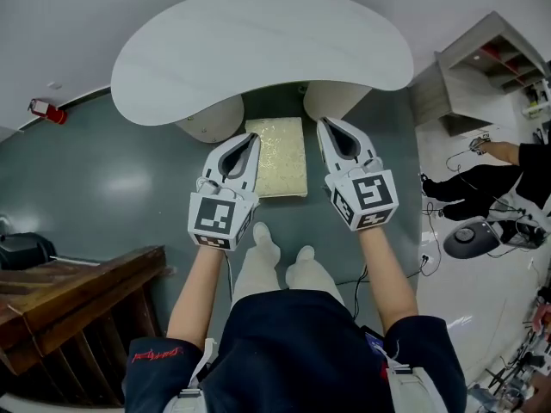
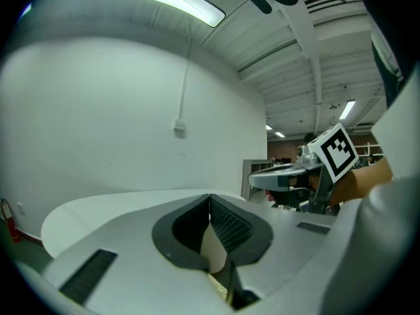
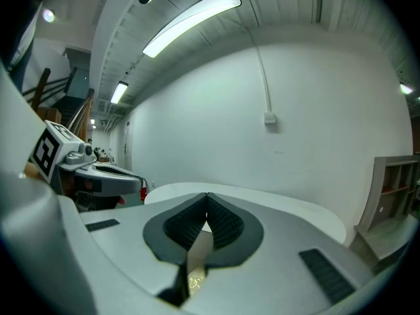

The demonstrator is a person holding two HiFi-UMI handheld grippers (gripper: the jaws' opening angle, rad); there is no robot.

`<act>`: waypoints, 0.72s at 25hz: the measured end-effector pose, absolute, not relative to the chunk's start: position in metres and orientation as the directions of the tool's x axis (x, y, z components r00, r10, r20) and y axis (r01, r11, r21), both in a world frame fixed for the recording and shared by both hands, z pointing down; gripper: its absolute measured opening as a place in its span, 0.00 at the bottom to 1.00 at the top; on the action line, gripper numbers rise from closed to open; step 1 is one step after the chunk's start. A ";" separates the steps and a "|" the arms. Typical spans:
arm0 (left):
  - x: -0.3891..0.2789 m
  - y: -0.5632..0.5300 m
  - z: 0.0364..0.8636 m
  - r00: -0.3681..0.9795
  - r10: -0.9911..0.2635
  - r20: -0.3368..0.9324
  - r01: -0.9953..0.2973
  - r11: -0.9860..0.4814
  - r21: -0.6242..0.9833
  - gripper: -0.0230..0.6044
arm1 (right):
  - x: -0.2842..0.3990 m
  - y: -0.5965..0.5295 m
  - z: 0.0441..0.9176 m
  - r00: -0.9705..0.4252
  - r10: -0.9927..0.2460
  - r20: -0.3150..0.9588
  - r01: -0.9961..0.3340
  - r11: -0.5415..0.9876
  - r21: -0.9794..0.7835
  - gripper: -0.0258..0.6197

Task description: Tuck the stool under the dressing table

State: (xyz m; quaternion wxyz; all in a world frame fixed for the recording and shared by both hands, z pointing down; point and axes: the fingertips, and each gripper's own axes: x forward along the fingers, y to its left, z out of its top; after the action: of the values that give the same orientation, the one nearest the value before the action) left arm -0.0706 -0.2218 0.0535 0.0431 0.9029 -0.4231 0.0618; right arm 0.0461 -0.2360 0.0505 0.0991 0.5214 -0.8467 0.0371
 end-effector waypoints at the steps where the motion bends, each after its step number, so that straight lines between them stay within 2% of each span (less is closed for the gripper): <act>1: -0.067 -0.223 0.058 0.636 -0.758 0.144 -0.769 -0.638 0.036 0.06 | 0.048 -0.237 0.056 -0.442 -0.872 0.208 -0.887 0.460 0.045 0.06; 13: -0.038 -0.215 0.146 0.636 -0.758 0.147 -0.766 -0.643 -0.005 0.06 | 0.069 -0.228 0.140 -0.470 -0.859 0.203 -0.866 0.493 0.081 0.06; 18: -0.045 -0.218 0.186 0.616 -0.776 0.132 -0.782 -0.624 -0.018 0.06 | 0.067 -0.229 0.180 -0.475 -0.860 0.189 -0.861 0.498 0.105 0.06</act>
State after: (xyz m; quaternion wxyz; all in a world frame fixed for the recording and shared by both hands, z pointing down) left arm -0.0447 -0.2176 0.1861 0.0207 0.8988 -0.4333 0.0633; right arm 0.0669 -0.2288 0.1803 0.1088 0.5009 -0.8586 0.0021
